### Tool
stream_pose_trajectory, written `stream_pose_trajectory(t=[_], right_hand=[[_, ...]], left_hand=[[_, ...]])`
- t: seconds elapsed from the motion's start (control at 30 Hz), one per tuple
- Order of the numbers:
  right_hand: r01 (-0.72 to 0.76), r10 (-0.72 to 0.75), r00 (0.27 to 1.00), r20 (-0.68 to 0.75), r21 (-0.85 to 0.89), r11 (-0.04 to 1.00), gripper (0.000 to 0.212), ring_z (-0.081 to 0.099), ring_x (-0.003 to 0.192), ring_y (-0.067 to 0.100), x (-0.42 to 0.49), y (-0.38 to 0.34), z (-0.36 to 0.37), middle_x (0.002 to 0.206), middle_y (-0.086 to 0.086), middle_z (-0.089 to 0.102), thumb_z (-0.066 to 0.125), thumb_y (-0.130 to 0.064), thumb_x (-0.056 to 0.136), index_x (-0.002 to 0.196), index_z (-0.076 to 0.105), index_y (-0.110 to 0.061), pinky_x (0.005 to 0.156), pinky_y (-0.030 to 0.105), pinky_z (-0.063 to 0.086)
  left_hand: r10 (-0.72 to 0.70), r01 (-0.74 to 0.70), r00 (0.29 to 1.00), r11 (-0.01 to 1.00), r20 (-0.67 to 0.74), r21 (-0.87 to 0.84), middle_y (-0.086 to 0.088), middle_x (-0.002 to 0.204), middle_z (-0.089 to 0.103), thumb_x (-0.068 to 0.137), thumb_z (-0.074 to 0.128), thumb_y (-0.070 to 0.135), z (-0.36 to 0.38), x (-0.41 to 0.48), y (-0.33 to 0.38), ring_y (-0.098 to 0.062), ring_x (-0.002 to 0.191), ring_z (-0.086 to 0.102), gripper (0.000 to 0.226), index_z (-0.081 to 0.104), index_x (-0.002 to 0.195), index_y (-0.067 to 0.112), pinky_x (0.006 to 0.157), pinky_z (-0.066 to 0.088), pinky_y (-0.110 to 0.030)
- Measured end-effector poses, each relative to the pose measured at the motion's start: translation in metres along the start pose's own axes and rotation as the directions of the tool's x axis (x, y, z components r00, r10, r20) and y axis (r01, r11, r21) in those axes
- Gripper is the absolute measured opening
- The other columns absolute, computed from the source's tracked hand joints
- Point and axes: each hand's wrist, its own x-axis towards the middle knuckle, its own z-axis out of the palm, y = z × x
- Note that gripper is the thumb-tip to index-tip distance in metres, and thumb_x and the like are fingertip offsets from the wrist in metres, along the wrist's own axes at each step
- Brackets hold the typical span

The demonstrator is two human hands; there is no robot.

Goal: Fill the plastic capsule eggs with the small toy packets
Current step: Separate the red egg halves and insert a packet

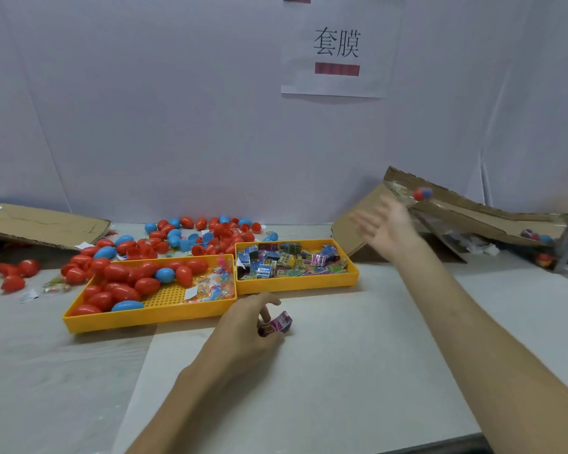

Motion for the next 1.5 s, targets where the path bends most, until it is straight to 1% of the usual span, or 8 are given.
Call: stream_pose_trajectory(t=[0.17,0.33,0.4,0.83,1.0,1.23,1.33,1.5], right_hand=[[0.201,-0.092,0.970,0.227,-0.529,0.825,0.025,0.054,0.045,0.011,-0.033,0.087,-0.001,0.070,0.007,0.068,0.060,-0.017,0.099,0.076,0.070,-0.011,0.047,0.022,0.041],[0.446,-0.013,0.870,0.493,-0.775,0.447,0.036,0.054,0.057,0.009,-0.061,0.138,0.001,0.059,-0.005,0.062,0.073,-0.050,0.085,0.064,0.064,-0.021,0.056,0.024,0.041],[0.462,0.021,0.859,0.511,-0.792,0.399,0.037,0.051,0.060,0.005,-0.065,0.142,-0.001,0.061,-0.008,0.060,0.074,-0.055,0.079,0.066,0.065,-0.021,0.059,0.025,0.039],[0.427,0.065,0.859,0.508,-0.779,0.458,0.013,0.067,0.070,0.012,-0.062,0.137,-0.009,0.073,0.000,0.074,0.079,-0.027,0.085,0.074,0.077,-0.019,0.068,0.031,0.053],[0.471,-0.120,0.877,0.466,-0.784,0.404,0.015,0.066,0.069,0.015,-0.057,0.138,-0.011,0.069,-0.002,0.071,0.078,-0.018,0.086,0.071,0.075,-0.021,0.064,0.031,0.054],[0.382,-0.056,0.867,0.495,-0.588,0.713,0.011,0.075,0.074,0.023,-0.055,0.119,-0.019,0.080,0.006,0.077,0.074,-0.015,0.091,0.080,0.071,-0.015,0.067,0.026,0.056],[0.403,-0.017,0.802,0.596,-0.522,0.752,0.009,0.070,0.070,0.022,-0.058,0.119,-0.016,0.077,0.008,0.074,0.075,-0.015,0.090,0.081,0.072,-0.012,0.067,0.029,0.053],[0.464,-0.029,0.755,0.655,-0.503,0.729,0.009,0.063,0.063,0.016,-0.062,0.119,-0.011,0.072,0.003,0.071,0.074,-0.008,0.089,0.082,0.071,-0.012,0.059,0.025,0.046]], left_hand=[[-0.005,0.005,1.000,0.999,-0.010,-0.032,0.014,0.096,0.060,0.084,0.076,0.021,-0.001,0.000,0.001,-0.007,0.082,0.061,0.044,0.057,0.122,0.034,0.068,0.050,-0.015],[-0.020,0.016,0.998,0.997,-0.053,-0.080,0.011,0.091,0.064,0.083,0.079,0.019,-0.001,-0.002,0.001,-0.006,0.081,0.063,0.040,0.060,0.115,0.031,0.068,0.052,-0.018],[-0.025,0.020,0.998,0.996,-0.058,-0.086,0.010,0.090,0.065,0.082,0.080,0.019,-0.001,-0.002,0.001,-0.006,0.079,0.063,0.040,0.058,0.113,0.031,0.069,0.054,-0.021],[-0.038,0.034,0.998,0.995,-0.051,-0.092,0.013,0.089,0.063,0.082,0.081,0.019,0.000,-0.001,0.004,-0.005,0.077,0.064,0.044,0.056,0.115,0.033,0.064,0.050,-0.013],[-0.043,0.037,0.997,0.995,-0.057,-0.093,0.012,0.090,0.063,0.081,0.083,0.020,0.000,-0.001,0.004,-0.006,0.076,0.062,0.044,0.057,0.115,0.031,0.069,0.054,-0.022],[-0.087,0.063,0.988,0.981,-0.125,-0.182,0.011,0.094,0.065,0.090,0.073,0.041,-0.006,-0.002,0.011,-0.004,0.086,0.065,0.039,0.056,0.124,0.032,0.074,0.054,-0.021],[-0.099,0.031,0.978,0.940,-0.185,-0.339,0.013,0.091,0.071,0.093,0.070,0.038,-0.011,0.000,0.015,0.002,0.085,0.067,0.025,0.067,0.115,0.026,0.070,0.051,-0.014],[-0.091,0.037,0.989,0.915,-0.116,-0.401,0.007,0.080,0.076,0.091,0.074,0.017,-0.011,0.001,0.017,-0.008,0.077,0.070,0.007,0.080,0.089,0.021,0.071,0.058,-0.027]])
